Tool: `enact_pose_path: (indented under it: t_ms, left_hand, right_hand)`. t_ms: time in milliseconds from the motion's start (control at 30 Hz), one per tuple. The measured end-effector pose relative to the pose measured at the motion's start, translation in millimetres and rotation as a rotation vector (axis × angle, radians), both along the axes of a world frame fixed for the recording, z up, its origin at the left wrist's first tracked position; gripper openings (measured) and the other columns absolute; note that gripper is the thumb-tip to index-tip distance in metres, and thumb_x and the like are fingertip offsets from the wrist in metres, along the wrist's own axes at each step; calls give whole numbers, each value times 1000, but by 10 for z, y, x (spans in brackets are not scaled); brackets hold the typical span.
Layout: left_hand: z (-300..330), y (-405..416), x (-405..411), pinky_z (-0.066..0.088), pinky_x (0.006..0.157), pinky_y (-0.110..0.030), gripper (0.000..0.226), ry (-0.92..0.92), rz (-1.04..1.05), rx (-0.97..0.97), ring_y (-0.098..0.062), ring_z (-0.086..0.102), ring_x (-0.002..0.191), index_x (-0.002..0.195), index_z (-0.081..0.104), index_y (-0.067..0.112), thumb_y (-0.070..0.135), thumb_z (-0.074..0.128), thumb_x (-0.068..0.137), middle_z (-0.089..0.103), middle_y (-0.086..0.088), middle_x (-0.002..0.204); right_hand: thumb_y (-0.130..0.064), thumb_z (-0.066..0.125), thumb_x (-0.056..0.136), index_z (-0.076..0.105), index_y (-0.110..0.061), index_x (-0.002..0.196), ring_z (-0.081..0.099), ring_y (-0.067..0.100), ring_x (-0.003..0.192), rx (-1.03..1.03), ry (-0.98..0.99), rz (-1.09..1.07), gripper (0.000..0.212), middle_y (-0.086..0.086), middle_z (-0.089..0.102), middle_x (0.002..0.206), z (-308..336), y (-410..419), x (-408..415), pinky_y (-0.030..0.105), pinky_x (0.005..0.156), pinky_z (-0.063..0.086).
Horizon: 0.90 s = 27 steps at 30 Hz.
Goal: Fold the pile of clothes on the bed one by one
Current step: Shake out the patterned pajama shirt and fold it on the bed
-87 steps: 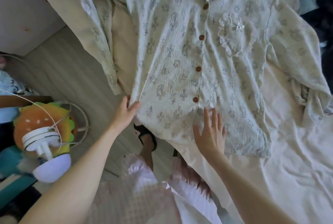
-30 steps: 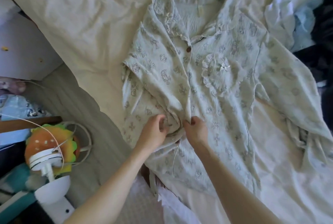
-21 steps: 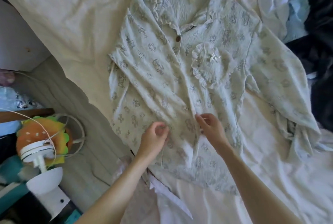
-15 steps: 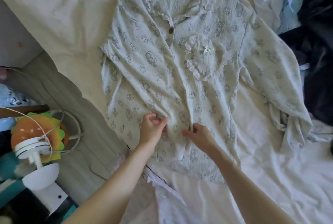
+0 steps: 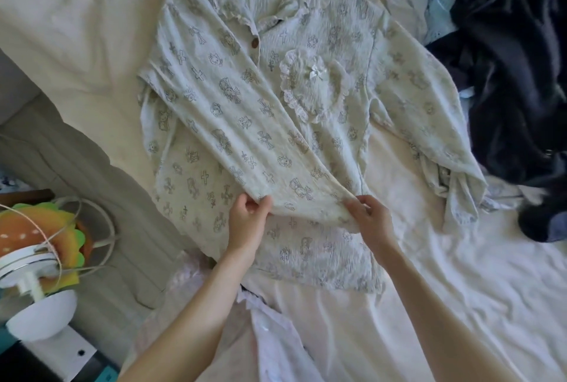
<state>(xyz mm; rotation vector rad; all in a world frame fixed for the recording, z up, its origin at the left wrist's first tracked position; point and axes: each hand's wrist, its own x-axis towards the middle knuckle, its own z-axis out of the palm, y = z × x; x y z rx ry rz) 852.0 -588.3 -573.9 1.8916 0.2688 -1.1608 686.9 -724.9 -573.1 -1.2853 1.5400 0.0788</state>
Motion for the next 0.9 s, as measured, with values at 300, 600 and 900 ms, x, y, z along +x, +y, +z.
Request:
enact_pose_path:
  t_ms: [300, 600, 900]
  left_hand:
    - [-57, 94, 408, 54, 68, -30, 12, 70, -41, 79, -17, 64, 75, 105, 58, 12, 10, 53, 95, 67, -4, 88]
    - [54, -48, 1958, 53, 58, -19, 11, -79, 421, -33, -14, 61, 67, 103, 60, 8, 8, 51, 96, 64, -4, 84]
    - [-27, -298, 2447, 43, 83, -31, 20, 270, 550, -73, -17, 59, 96, 107, 57, 8, 16, 62, 90, 61, -2, 101]
  right_hand:
    - [-32, 50, 95, 52, -10, 124, 58, 24, 96, -268, 326, 330, 36, 9, 61, 115, -111, -199, 236, 36, 79, 49]
    - [-31, 46, 98, 49, -9, 128, 57, 19, 104, -409, 36, 566, 37, 7, 58, 120, 74, -503, 2098, 30, 84, 46]
    - [-30, 45, 98, 51, -8, 127, 57, 18, 100, -451, -65, 711, 37, 5, 59, 114, 17, -963, 4039, 26, 81, 46]
